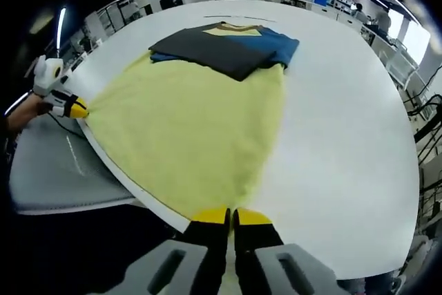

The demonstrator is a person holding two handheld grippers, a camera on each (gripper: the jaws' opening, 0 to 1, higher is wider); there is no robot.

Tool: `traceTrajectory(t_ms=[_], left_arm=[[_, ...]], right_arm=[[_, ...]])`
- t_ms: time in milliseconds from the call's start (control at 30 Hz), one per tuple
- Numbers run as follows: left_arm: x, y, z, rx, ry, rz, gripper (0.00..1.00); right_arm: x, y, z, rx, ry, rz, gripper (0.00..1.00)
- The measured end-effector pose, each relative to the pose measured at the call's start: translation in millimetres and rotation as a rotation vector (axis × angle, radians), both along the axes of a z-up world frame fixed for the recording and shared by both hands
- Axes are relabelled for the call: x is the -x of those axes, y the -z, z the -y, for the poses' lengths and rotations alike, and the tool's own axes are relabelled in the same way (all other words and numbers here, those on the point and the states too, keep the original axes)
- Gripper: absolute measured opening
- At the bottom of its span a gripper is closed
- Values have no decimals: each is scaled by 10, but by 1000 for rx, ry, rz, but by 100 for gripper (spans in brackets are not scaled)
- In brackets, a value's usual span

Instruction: Fold the garment on the visible template until the final outline fits inside the template.

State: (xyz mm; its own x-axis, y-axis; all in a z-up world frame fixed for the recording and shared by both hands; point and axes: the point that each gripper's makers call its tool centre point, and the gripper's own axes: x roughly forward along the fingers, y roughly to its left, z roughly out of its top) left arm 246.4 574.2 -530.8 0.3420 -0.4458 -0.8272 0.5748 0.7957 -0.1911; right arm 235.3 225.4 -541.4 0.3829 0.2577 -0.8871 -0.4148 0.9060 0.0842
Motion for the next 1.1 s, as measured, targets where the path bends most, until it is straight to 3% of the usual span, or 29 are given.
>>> traceTrajectory(t_ms=[833,1000,1100], left_arm=[[275,-51,-51,-80,34,-29,0],[255,-128,-72,-36,-19,-32,0],[211,-243,-89,12,-63,-18,0]], right_arm=[[242,12,-55,-48,41,-16,0],[253,-41,-66,-50,43,-13,0],[193,-146,-68,-56,44,22,0]])
